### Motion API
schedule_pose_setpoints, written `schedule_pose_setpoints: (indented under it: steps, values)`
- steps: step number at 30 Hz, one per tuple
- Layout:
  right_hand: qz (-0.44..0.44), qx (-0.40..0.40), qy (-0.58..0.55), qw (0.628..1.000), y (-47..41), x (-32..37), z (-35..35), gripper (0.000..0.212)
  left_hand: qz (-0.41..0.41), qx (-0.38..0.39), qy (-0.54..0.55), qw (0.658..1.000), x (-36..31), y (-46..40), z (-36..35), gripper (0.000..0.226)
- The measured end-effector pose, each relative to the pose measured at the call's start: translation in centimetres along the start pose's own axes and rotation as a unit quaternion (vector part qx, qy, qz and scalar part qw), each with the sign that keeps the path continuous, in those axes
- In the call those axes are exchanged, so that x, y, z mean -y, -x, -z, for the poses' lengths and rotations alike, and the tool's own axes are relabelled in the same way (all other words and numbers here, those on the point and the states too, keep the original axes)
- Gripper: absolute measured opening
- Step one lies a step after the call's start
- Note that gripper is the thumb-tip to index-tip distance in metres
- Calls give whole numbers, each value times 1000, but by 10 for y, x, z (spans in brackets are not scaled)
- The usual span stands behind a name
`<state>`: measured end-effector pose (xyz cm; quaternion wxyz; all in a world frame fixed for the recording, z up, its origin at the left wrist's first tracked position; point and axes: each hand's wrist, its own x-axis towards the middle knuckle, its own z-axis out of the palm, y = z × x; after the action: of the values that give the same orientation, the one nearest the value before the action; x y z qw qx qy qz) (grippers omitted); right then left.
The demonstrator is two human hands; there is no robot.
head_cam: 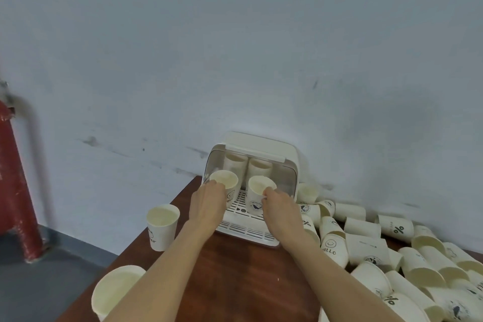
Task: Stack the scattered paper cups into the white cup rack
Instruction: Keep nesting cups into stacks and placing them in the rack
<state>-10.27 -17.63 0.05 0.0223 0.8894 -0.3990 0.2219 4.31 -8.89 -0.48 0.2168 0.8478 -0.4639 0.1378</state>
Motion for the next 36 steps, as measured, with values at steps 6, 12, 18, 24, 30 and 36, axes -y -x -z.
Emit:
schedule_pose_setpoints:
  steps: [6, 12, 18, 24, 30, 36]
  values:
    - [0, 47, 4, 999, -1, 7, -33, 13, -30, 27, -32, 999, 2, -4, -25, 26]
    - [18, 51, 21, 998, -1, 4, -45, 12, -36, 46, -34, 998, 11, -3, -36, 30]
    - [44, 49, 35, 997, 2, 2, -48, 14, -25, 51, -2, 998, 15, -8, -44, 18]
    - [47, 40, 37, 997, 7, 3, -48, 21, -32, 68, 4, 997, 17, -11, -41, 20]
    - [44, 34, 54, 997, 15, 7, -43, 21, -28, 70, -8, 997, 17, -7, -40, 20]
    - [43, 35, 64, 996, 15, 8, -40, 22, -21, 66, -9, 998, 12, -3, -35, 32]
